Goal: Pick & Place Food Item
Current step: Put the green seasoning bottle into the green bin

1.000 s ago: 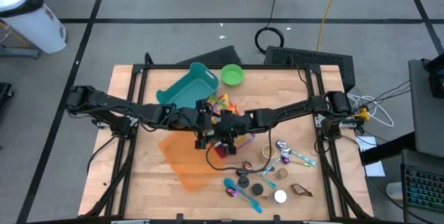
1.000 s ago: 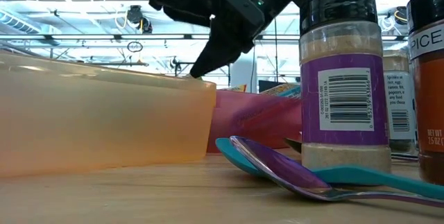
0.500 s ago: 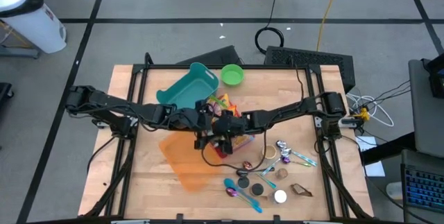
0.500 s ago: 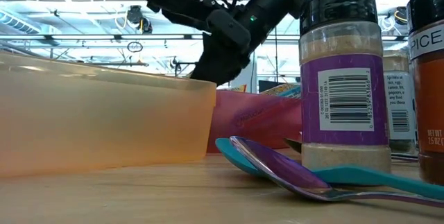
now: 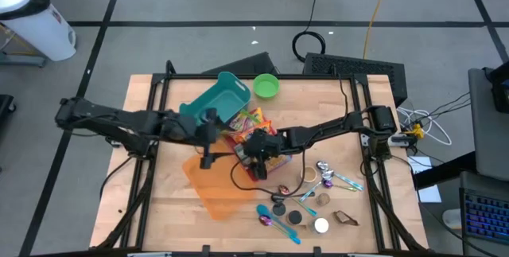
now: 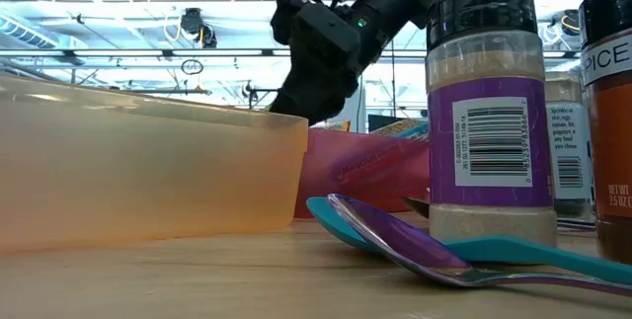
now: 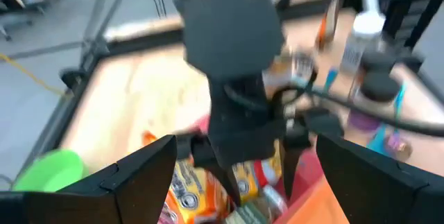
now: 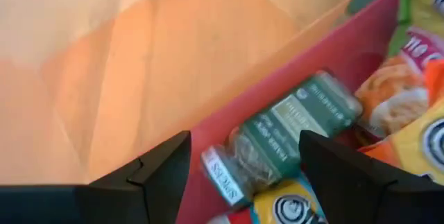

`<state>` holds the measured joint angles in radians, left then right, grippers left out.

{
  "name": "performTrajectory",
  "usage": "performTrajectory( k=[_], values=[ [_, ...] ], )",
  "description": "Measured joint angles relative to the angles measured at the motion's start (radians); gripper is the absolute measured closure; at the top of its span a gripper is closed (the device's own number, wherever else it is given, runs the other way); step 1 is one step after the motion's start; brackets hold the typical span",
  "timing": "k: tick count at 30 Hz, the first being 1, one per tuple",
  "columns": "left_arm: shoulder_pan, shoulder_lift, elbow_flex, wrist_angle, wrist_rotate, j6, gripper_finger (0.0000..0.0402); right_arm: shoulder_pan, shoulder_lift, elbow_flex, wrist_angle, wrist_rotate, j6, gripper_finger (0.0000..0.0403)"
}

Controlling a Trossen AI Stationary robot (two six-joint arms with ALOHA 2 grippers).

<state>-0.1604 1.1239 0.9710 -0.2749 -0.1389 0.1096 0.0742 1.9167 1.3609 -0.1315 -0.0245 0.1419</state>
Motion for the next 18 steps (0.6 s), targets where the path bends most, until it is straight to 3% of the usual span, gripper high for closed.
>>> performTrajectory(
  k=[7,14,18],
  values=[
    [0.005,-0.109,0.0,0.012,-0.072,-0.073,0.0048,0.0,0.051,-0.002,0.014,0.107,-0.014,0.0144],
    [0.004,-0.108,0.0,0.002,-0.08,-0.088,0.0048,-0.001,0.093,0.003,0.034,0.104,0.049,0.0145],
    [0.005,-0.08,0.0,-0.001,-0.097,-0.086,0.0048,0.0,0.093,0.005,-0.044,0.114,0.049,0.0145]
  ],
)
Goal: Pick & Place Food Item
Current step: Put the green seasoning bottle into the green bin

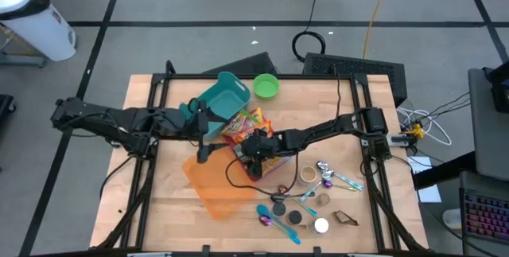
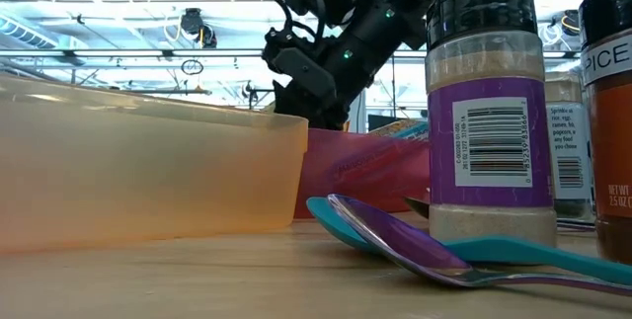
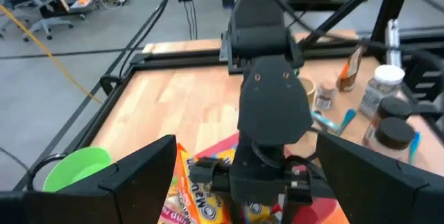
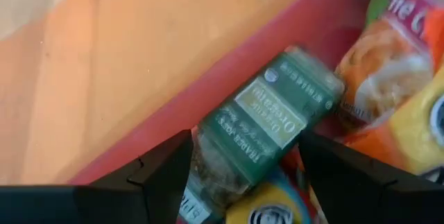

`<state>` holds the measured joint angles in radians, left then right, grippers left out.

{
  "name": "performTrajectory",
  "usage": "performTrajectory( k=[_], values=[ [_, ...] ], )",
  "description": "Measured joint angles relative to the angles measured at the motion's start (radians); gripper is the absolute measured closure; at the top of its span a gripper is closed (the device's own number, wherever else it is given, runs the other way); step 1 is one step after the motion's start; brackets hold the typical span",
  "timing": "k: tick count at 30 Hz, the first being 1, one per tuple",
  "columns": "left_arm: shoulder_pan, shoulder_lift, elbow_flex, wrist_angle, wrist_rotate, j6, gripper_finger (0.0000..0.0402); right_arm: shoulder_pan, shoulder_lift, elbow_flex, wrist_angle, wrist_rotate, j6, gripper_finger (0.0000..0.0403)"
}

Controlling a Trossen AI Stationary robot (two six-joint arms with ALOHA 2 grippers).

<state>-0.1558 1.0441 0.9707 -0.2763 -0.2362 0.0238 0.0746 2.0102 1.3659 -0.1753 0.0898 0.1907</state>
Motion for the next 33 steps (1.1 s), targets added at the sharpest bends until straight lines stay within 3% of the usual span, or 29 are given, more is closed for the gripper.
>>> performTrajectory(
  k=[6,12,22,29,33],
  values=[
    [0.0,0.02,0.0,0.001,-0.002,0.0,0.0048,0.001,0.0,0.0,-0.23,0.058,0.104,0.0145],
    [0.001,0.029,0.0,0.003,-0.01,0.02,0.0048,-0.002,0.007,-0.002,-0.192,-0.033,0.123,0.0145],
    [0.001,0.029,0.0,0.005,-0.011,0.016,0.0048,-0.013,0.095,-0.004,-0.186,-0.035,0.085,0.0146],
    [0.001,0.029,0.0,0.004,-0.011,0.016,0.0048,-0.017,0.11,-0.003,-0.203,-0.034,0.114,0.0192],
    [0.001,0.029,0.0,0.004,-0.01,0.016,0.0048,-0.017,0.102,-0.004,-0.201,-0.034,0.114,0.0198]
  ],
)
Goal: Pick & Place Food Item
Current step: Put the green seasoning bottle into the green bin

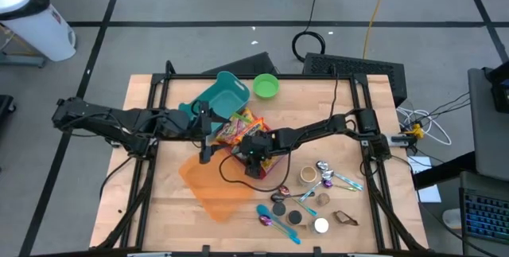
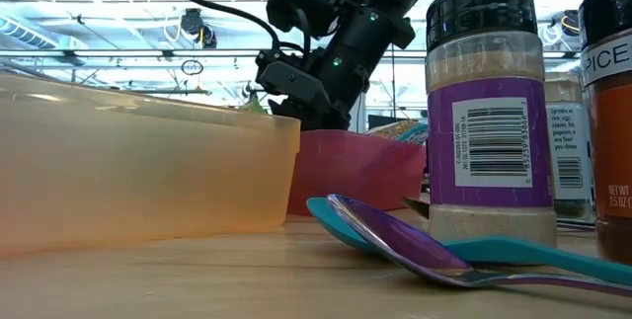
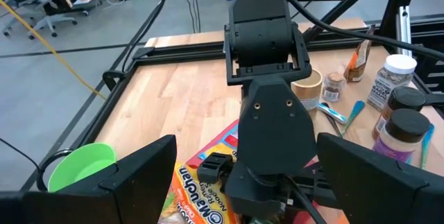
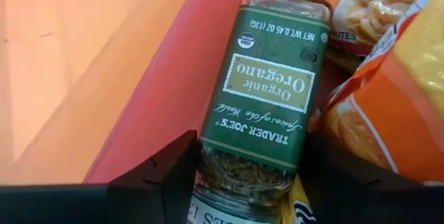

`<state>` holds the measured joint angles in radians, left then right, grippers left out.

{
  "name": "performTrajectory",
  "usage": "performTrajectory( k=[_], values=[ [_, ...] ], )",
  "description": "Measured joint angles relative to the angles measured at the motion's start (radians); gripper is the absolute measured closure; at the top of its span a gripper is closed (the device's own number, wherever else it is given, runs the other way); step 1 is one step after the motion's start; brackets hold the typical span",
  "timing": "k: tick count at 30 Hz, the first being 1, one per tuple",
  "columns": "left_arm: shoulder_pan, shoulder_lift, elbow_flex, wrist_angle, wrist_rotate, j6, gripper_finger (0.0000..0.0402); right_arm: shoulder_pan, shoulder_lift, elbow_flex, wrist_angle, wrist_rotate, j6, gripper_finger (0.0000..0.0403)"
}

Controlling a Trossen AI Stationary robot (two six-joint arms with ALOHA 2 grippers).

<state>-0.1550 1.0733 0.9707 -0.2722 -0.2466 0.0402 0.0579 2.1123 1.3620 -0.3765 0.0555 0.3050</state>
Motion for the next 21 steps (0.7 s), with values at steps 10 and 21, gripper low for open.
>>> performTrajectory(
  k=[10,21],
  values=[
    [0.0,0.0,0.0,0.0,0.0,0.003,0.0048,0.012,-0.093,-0.001,0.027,-0.007,-0.011,0.0203],
    [0.0,0.0,0.0,0.007,0.002,0.005,0.0048,0.029,-0.304,-0.004,0.052,-0.004,-0.033,0.0206]
  ],
)
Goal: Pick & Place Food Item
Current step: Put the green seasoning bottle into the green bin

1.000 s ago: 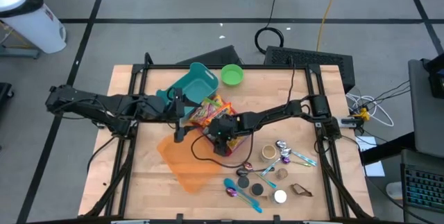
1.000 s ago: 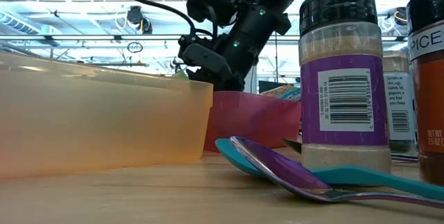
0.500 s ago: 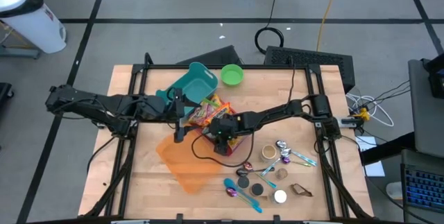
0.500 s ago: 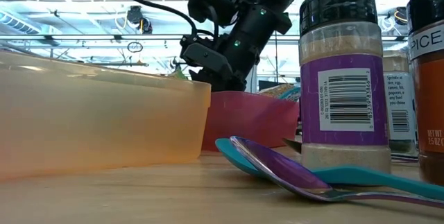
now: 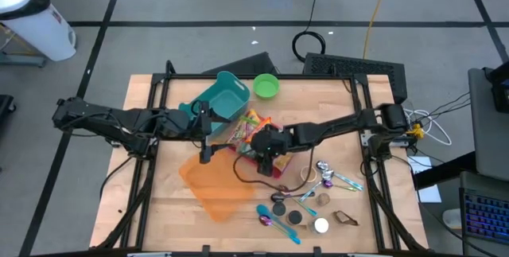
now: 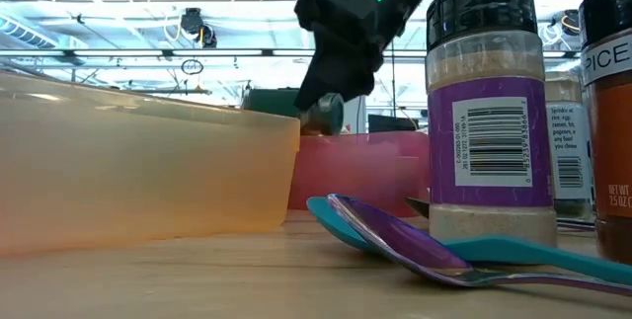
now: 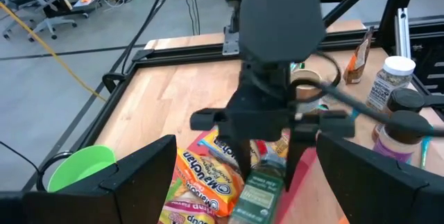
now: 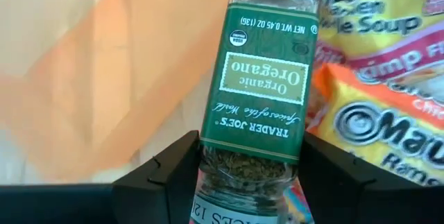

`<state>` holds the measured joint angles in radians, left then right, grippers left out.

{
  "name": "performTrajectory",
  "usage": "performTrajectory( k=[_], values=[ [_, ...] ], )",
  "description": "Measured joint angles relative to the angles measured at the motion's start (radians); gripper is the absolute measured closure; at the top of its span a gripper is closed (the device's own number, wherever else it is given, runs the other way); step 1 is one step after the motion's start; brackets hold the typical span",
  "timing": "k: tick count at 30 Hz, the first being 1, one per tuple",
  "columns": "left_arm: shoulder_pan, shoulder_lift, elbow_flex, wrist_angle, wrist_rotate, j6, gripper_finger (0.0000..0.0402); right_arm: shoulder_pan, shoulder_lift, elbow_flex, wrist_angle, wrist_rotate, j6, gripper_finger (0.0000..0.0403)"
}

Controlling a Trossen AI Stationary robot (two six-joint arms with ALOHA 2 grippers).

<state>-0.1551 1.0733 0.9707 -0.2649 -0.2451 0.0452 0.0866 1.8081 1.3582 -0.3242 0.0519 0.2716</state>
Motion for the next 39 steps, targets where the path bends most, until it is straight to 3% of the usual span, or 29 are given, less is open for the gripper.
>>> performTrajectory(
  k=[6,13,17,22,32,39],
  values=[
    [0.0,0.0,0.0,0.0,0.0,-0.004,0.0048,0.001,-0.088,-0.001,-0.067,0.01,-0.024,0.0207],
    [0.0,0.0,0.0,-0.004,0.0,-0.021,0.0048,-0.022,-0.184,0.001,-0.328,0.332,-0.003,0.0207],
    [0.0,0.0,0.0,-0.006,0.0,-0.021,0.0048,-0.07,-0.213,-0.04,-0.465,0.401,0.06,0.0207],
    [0.0,0.0,0.0,-0.01,0.0,-0.022,0.0048,-0.129,-0.248,-0.165,-0.453,0.373,0.11,0.0207],
    [0.0,0.0,0.0,-0.017,-0.001,-0.025,0.0048,-0.158,-0.249,-0.318,-0.255,0.065,0.156,0.0207],
    [0.0,0.0,0.0,-0.025,-0.044,-0.029,0.0048,-0.138,-0.251,-0.312,-0.224,0.052,0.128,0.0207]
  ],
)
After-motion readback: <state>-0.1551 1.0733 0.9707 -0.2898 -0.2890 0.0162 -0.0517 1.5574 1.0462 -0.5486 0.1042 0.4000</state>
